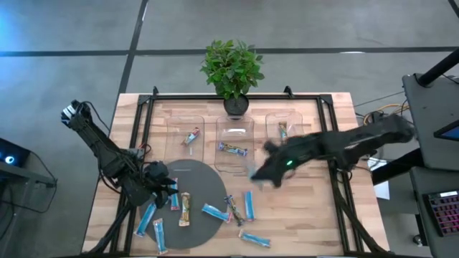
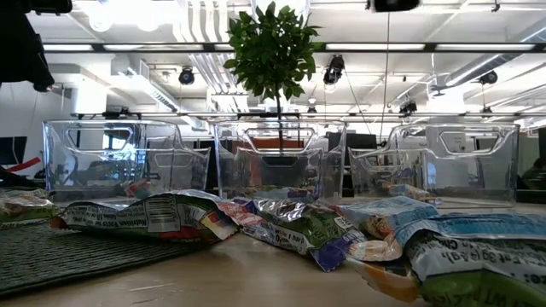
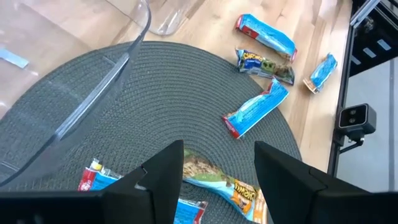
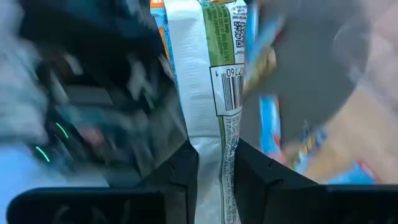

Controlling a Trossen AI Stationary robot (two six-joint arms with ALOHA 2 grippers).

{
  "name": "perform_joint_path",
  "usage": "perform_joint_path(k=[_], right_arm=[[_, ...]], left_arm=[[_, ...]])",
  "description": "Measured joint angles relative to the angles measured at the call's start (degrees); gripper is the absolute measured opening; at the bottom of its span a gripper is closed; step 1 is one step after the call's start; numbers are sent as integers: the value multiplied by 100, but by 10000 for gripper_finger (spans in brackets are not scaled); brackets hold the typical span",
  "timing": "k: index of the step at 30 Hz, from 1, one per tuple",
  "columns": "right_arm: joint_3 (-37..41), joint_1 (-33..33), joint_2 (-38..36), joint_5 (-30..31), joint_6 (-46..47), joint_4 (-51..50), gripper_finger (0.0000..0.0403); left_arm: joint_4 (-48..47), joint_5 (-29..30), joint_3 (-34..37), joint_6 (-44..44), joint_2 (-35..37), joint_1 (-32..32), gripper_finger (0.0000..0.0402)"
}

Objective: Pick and place Granola Bars by type
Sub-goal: Put the yellow granola bar into the right transparent bin

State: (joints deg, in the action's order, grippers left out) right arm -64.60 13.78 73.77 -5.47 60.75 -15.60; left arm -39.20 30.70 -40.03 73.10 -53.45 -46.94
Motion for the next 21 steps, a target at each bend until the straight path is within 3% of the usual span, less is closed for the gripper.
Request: perform_joint_path(k=[2, 6, 10, 14, 21], right_arm=[[429, -117, -612, 699, 453, -161, 67], [1097, -179, -1587, 2465, 1752, -1687, 67], [1466, -177, -2157, 3490, 3060, -3221, 68], [1705, -310, -2214, 3614, 3714, -4287, 68], [1902, -662, -1922, 2955, 3044, -4225, 114]], left_arm=[[0, 2, 0, 0, 0, 0, 179], [2, 7, 0, 0, 0, 0, 179], [2, 46, 0, -7, 0, 0, 179], [0, 99, 0, -129, 0, 4, 179], [142, 455, 0, -11, 2, 45, 179]])
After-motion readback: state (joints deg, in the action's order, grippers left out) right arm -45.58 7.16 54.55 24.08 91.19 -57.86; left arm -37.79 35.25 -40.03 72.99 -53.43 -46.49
